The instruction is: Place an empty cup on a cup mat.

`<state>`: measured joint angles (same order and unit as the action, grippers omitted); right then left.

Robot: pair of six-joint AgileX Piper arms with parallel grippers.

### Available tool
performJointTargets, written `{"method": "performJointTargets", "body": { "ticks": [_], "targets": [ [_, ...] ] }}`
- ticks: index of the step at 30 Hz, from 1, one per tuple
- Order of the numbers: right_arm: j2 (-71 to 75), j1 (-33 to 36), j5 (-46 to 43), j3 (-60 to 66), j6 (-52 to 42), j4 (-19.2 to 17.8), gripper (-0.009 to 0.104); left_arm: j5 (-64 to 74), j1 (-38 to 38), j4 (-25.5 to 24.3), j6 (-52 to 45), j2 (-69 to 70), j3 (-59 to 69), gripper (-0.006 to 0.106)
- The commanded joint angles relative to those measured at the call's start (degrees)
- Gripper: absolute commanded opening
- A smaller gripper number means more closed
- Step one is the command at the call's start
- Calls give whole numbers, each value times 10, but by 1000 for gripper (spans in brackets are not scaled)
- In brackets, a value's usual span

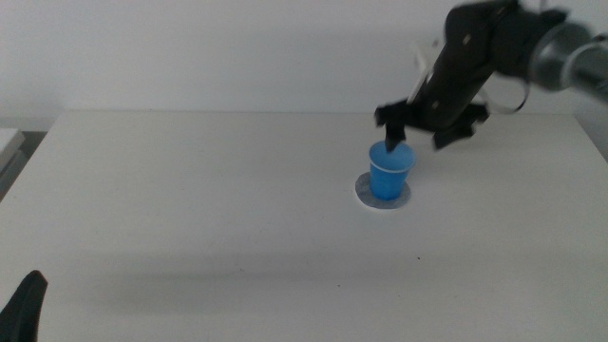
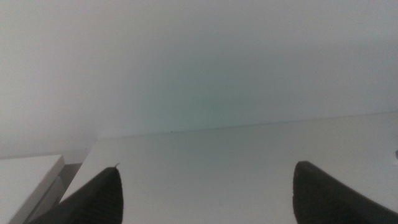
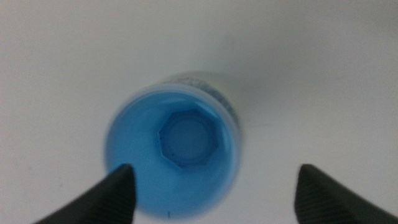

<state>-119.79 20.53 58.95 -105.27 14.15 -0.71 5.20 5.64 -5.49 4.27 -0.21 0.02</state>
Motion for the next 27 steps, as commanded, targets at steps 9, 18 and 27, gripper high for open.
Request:
{"method": "performJointTargets", "body": {
  "ticks": [9, 18, 27],
  "targets": [
    [212, -69, 64, 47, -80, -23, 93, -3, 1, 4, 2, 2, 0, 94],
    [496, -132, -141, 397, -68, -22, 93, -3, 1, 4, 2, 2, 0, 94],
    [714, -131, -196, 598, -65, -20, 93, -3, 1, 4, 2, 2, 0, 94]
  ]
}}
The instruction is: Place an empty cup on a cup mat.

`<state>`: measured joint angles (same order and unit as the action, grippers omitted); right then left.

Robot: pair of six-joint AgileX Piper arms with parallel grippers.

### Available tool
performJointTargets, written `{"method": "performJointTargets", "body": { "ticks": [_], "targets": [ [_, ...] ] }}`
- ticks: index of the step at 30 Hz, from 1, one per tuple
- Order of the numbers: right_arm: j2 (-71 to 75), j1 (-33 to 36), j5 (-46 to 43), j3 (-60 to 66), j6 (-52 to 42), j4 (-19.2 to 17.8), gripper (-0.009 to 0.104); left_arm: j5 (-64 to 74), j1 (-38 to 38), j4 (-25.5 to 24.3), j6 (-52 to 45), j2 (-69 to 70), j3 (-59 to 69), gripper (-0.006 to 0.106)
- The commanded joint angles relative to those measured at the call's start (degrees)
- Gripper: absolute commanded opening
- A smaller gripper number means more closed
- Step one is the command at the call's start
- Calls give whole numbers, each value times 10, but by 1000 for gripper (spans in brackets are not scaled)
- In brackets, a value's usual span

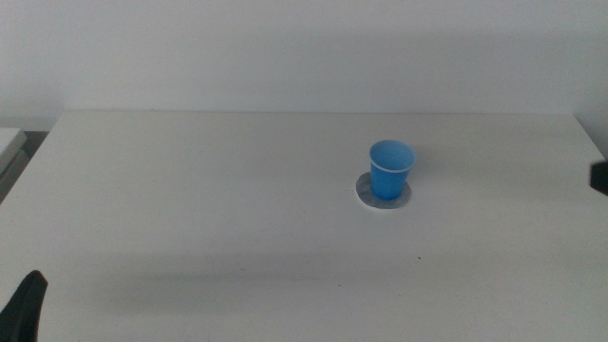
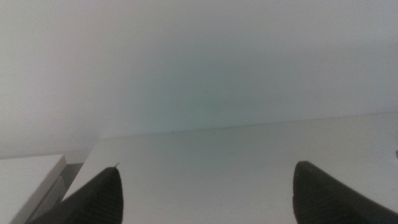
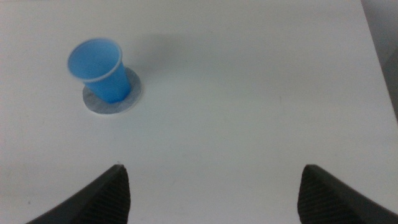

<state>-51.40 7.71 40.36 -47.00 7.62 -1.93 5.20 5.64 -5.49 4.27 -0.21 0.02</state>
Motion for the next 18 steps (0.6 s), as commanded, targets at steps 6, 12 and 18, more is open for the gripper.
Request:
{"method": "performJointTargets", "body": {
  "ticks": [6, 12, 18],
  "targets": [
    [145, -4, -32, 77, -15, 10, 93, -3, 1, 4, 2, 2, 0, 94],
    [264, -4, -163, 195, -115, 19, 93, -3, 1, 4, 2, 2, 0, 94],
    [344, -4, -265, 305, -141, 36, 93, -3, 1, 4, 2, 2, 0, 94]
  ]
}}
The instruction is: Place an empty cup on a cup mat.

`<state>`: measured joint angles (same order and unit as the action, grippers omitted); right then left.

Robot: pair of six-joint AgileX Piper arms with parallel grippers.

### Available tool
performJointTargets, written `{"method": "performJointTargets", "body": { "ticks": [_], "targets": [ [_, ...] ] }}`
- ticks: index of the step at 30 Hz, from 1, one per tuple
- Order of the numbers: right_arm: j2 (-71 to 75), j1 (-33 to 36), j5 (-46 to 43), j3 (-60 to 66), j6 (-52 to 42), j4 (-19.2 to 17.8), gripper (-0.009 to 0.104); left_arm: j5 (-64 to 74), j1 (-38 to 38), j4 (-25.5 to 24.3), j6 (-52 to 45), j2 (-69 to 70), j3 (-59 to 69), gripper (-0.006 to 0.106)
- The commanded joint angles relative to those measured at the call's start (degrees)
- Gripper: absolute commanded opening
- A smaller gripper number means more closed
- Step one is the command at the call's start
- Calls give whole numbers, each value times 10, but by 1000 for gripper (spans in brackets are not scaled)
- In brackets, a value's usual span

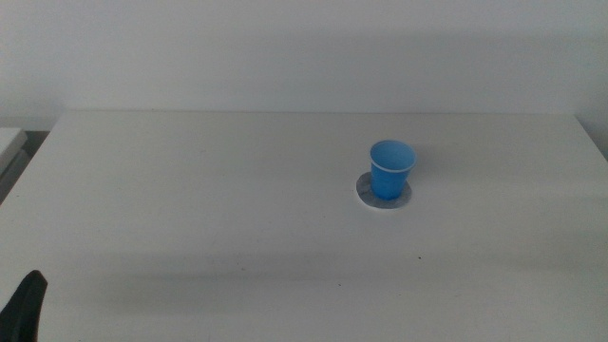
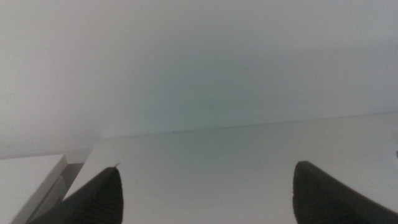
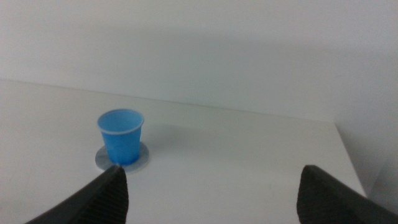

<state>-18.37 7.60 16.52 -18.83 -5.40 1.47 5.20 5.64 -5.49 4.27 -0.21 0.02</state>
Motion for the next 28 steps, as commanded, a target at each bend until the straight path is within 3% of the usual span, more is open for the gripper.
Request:
{"method": "performJointTargets", "body": {
  "ticks": [1, 6, 13, 28],
  "targets": [
    [26, -3, -30, 42, -11, 2, 93, -3, 1, 4, 2, 2, 0, 94],
    [83, -3, -30, 124, -11, -41, 93, -3, 1, 4, 2, 2, 0, 94],
    [182, -3, -30, 188, -5, -41, 93, -3, 1, 4, 2, 2, 0, 94],
    [184, -3, -32, 188, 0, -37, 93, -3, 1, 4, 2, 2, 0, 94]
  ]
}}
